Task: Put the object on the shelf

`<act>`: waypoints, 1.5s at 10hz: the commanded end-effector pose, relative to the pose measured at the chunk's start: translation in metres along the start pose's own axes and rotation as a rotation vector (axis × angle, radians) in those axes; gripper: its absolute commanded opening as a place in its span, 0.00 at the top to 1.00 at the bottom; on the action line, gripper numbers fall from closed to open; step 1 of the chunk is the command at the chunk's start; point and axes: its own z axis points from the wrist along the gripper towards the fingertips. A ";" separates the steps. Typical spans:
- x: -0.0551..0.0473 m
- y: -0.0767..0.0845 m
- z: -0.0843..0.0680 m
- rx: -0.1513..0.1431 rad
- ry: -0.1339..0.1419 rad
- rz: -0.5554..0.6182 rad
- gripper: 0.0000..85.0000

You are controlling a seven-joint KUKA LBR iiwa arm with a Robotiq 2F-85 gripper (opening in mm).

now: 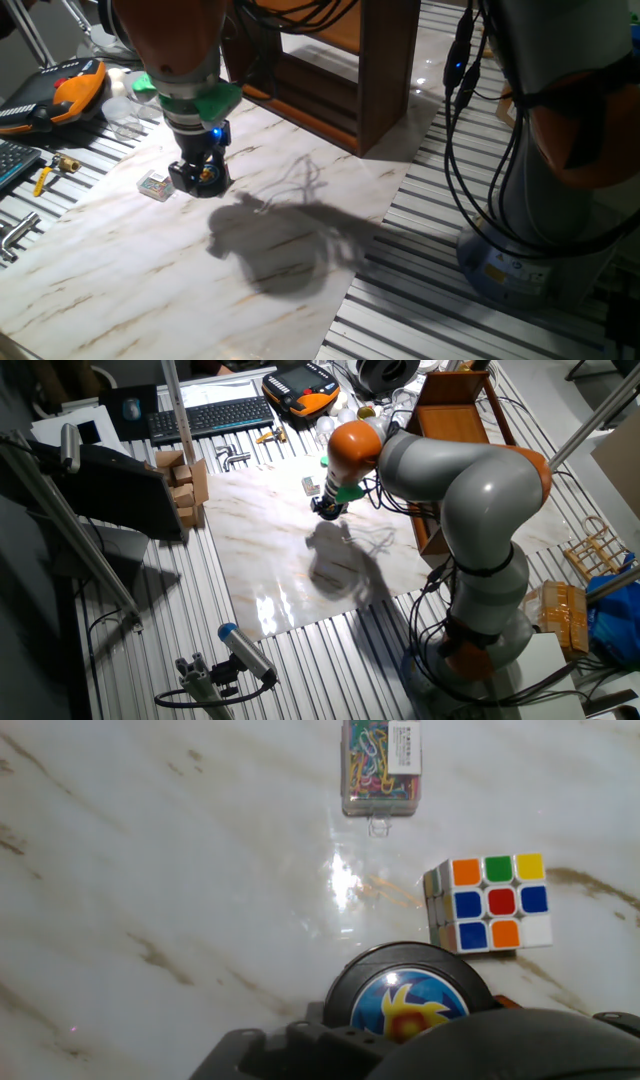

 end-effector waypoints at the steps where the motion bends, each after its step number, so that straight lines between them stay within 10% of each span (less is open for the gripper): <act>1: -0.002 0.001 -0.003 0.001 0.003 0.000 1.00; 11: -0.005 0.002 -0.008 0.003 -0.008 0.040 1.00; 15: -0.005 0.002 -0.008 0.013 0.038 0.022 1.00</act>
